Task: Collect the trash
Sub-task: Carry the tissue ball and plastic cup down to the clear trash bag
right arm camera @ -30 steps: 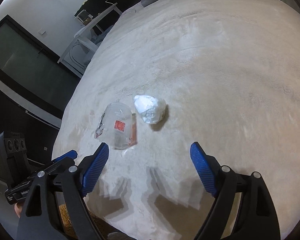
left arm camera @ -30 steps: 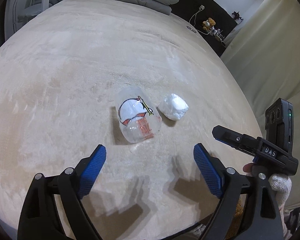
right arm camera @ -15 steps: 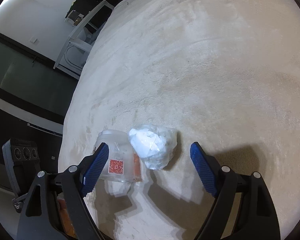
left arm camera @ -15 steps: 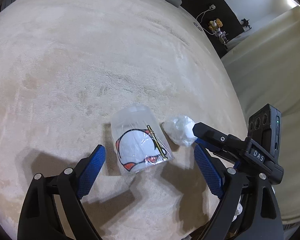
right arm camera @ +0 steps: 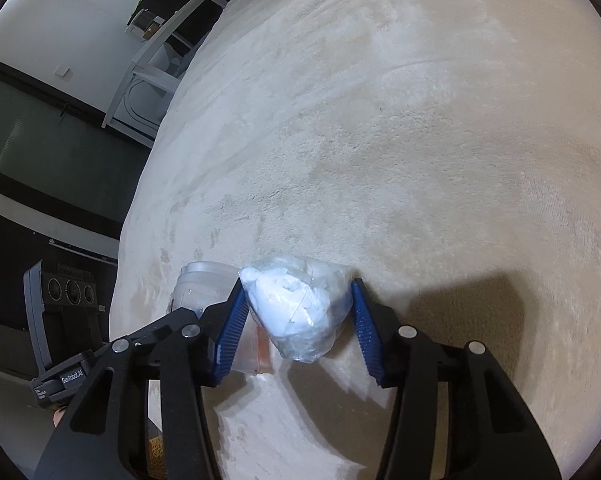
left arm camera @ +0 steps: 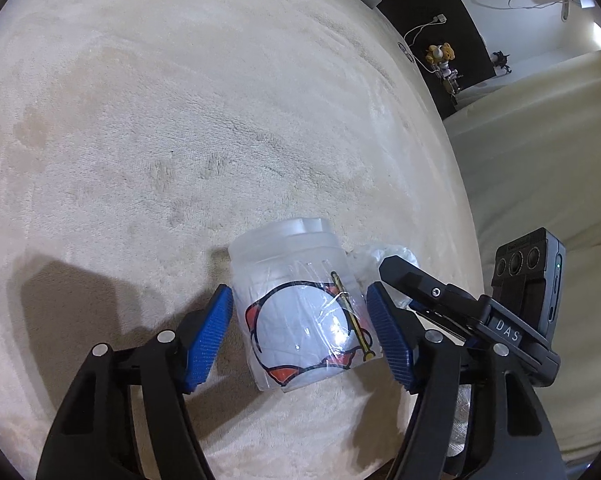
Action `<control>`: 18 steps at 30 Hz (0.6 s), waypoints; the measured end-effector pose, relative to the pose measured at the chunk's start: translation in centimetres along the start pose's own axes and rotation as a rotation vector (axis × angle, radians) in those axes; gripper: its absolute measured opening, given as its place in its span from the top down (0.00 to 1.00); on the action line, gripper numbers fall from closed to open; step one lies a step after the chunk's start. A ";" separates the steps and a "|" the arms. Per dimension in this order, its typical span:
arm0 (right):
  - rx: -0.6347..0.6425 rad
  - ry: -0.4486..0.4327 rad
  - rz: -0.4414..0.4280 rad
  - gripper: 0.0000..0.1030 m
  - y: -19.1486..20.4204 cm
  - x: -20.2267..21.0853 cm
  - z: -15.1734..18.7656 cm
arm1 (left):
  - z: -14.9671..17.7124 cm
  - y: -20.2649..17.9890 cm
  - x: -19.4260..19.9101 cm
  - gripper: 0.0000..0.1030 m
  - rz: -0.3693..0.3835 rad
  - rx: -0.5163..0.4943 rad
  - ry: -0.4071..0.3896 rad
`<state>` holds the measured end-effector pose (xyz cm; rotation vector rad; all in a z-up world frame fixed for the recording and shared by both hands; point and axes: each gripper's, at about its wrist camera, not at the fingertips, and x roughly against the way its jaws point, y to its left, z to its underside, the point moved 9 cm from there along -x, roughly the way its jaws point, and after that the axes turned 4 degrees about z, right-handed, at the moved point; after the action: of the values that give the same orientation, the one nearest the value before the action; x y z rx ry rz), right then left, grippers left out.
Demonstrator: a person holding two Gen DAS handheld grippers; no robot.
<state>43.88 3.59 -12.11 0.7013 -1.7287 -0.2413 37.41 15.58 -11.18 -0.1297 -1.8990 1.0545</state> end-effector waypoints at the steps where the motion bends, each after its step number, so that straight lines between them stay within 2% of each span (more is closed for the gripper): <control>1: 0.002 -0.003 0.001 0.51 -0.1 0.1 0.1 | 0.0 0.0 0.1 0.36 -0.002 -0.004 -0.006; 18: 0.060 -0.067 0.007 0.51 1.5 5.6 3.6 | 3.0 -2.6 3.6 0.37 0.006 -0.070 -0.082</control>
<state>39.28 0.91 -7.85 0.7376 -1.8086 -0.2109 33.90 13.79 -7.49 -0.1346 -2.0113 1.0112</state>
